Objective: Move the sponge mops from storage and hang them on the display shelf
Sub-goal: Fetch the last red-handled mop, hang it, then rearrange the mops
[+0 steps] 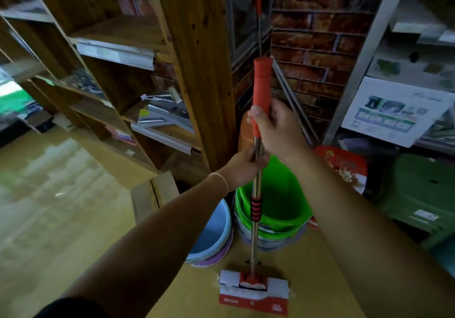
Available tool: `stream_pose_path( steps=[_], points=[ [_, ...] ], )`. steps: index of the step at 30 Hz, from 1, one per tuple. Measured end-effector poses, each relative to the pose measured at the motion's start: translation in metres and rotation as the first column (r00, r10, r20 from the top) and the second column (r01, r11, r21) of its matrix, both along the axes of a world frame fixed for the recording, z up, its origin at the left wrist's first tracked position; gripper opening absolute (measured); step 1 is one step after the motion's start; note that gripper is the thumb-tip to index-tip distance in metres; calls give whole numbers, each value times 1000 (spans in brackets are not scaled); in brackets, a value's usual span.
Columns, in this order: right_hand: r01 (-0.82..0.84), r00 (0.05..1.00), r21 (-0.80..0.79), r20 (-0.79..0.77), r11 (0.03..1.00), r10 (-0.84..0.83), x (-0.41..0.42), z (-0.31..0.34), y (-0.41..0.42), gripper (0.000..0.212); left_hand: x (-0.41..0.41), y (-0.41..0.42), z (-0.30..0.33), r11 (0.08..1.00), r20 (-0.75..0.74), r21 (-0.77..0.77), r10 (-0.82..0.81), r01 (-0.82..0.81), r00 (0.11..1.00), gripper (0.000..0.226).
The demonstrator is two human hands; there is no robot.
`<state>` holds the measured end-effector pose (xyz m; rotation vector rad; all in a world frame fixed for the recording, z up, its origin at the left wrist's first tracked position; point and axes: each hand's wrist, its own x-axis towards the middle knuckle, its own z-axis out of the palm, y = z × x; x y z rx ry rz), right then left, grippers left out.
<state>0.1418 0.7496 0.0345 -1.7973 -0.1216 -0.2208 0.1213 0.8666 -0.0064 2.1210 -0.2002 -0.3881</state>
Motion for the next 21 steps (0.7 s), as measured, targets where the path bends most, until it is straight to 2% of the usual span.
stream_pose_path(
  steps=[5, 9, 12, 17, 21],
  points=[
    [-22, 997, 6, 76, 1000, 22, -51, 4, 15, 35, -37, 13, -3, 997, 99, 77, -39, 32, 994, 27],
    [-13, 995, -6, 96, 1000, 14, -101, 9, 31, 23, -73, 33, -2, 990, 126, 87, -123, 113, 984, 29],
    [15, 992, -29, 127, 999, -11, -140, 12, 39, 22, -100, 46, -5, 980, 177, 99, -188, 172, 966, 30],
    [57, 988, -12, 143, 998, -55, -200, 10, 50, 7, -149, 51, -16, 982, 223, 38, -191, 187, 956, 23],
    [65, 986, -67, 158, 996, -54, -232, 5, 56, 16, -181, 58, -20, 983, 199, -57, -161, 175, 967, 10]
  ],
)
